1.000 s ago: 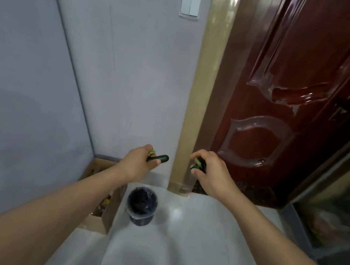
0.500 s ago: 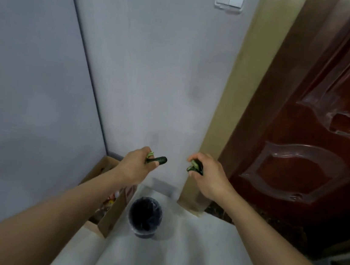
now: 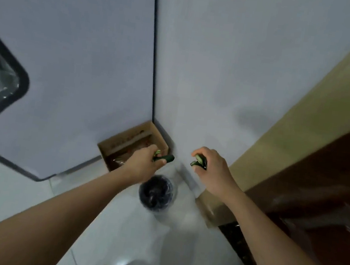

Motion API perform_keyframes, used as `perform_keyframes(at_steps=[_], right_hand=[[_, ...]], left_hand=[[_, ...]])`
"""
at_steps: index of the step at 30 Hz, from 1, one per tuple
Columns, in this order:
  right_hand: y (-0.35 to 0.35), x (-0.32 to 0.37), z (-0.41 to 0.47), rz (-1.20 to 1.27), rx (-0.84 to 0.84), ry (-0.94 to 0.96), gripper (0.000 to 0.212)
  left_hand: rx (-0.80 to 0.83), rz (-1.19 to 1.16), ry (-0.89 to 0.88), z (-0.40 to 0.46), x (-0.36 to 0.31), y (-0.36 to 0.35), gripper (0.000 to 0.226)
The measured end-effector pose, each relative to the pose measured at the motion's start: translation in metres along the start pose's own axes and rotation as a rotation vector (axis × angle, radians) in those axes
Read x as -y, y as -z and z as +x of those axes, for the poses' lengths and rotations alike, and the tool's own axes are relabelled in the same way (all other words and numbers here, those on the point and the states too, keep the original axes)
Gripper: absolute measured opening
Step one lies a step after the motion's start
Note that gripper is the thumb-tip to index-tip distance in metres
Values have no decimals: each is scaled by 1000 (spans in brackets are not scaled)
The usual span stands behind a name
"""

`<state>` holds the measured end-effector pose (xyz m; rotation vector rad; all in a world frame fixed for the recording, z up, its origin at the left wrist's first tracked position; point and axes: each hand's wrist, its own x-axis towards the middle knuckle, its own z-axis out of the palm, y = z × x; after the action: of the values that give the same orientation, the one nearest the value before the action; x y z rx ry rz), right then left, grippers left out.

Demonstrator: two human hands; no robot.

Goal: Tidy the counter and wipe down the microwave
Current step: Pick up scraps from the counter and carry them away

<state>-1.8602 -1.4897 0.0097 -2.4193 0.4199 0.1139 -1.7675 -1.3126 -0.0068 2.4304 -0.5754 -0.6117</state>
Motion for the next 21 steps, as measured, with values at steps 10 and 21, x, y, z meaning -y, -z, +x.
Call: perform_keyframes(at_steps=[10,21], right_hand=[[-67,-54,42,-11,175,38,27],[-214,-141,110,-13,211,46,29]], left_hand=[[-9,-158,244,15,48,-63,23],[13,-244,456,82,170,-177,24]])
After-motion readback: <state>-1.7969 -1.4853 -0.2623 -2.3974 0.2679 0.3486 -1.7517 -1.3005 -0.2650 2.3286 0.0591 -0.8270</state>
